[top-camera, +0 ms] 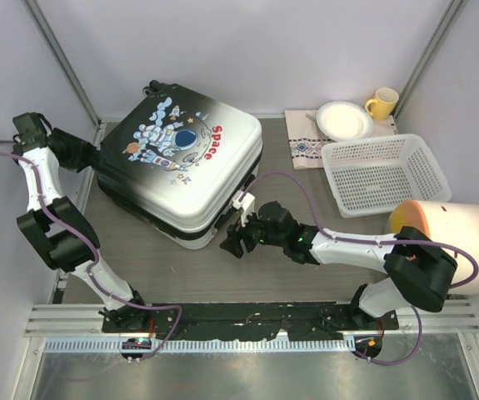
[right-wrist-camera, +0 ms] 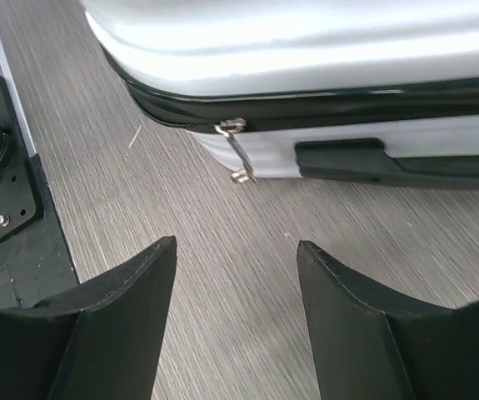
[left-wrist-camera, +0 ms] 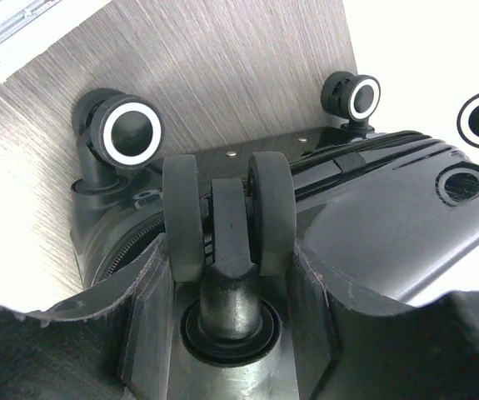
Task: Open, take out, and arrange the luggage
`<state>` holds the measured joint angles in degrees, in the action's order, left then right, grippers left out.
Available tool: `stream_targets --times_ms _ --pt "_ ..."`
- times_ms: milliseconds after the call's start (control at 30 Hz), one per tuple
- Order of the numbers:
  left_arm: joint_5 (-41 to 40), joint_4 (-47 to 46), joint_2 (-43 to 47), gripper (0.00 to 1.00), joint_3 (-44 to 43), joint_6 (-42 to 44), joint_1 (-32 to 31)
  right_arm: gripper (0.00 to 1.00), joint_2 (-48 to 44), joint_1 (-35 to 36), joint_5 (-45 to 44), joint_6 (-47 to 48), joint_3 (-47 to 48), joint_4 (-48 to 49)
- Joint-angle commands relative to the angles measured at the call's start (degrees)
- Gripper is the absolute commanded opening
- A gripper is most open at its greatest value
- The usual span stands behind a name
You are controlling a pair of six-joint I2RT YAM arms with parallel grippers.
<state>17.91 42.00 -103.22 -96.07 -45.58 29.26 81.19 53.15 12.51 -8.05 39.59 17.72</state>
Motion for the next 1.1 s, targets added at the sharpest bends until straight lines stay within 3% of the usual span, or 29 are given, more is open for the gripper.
stream_targets --times_ms 0,200,333,433,700,800,867,900,933,1067 --pt "6.52 -1.39 4.61 0.0 -0.17 -1.44 -1.04 0.65 2.65 3.45 -7.32 0.76 1.8 10.05" --pt "7.14 -1.83 4.52 0.0 0.53 -1.53 -0.95 0.65 5.99 5.21 -11.2 1.98 1.71 18.75" --pt "7.14 -2.1 4.61 0.0 0.45 -1.53 -0.95 0.58 9.06 5.3 -11.11 3.75 2.06 23.84" --pt "7.31 -2.18 4.69 0.0 0.36 -1.44 -0.87 0.52 10.65 5.3 -9.79 3.31 2.85 25.0" --pt "7.4 -3.06 4.87 0.0 1.15 -1.97 -0.78 0.49 13.73 5.3 -8.99 1.38 4.0 26.84" --pt "7.58 -3.15 4.96 0.0 1.59 -2.05 -0.6 0.41 14.43 5.3 -10.4 1.2 4.53 27.02" --pt "7.66 -3.33 4.96 0.0 1.85 -2.14 -0.6 0.27 14.35 5.3 -11.46 1.02 4.44 26.85" --pt "7.66 -3.41 5.04 0.0 1.85 -2.14 -0.52 0.2 13.83 5.3 -11.55 1.02 4.18 26.67" --pt "7.58 -3.41 5.05 0.0 1.85 -1.97 -0.43 0.01 13.39 5.3 -11.55 1.2 3.83 25.63" --pt "6.44 -2.36 4.61 0.0 0.89 -0.92 0.01 0.01 8.21 4.69 -11.72 3.04 4.35 16.41"
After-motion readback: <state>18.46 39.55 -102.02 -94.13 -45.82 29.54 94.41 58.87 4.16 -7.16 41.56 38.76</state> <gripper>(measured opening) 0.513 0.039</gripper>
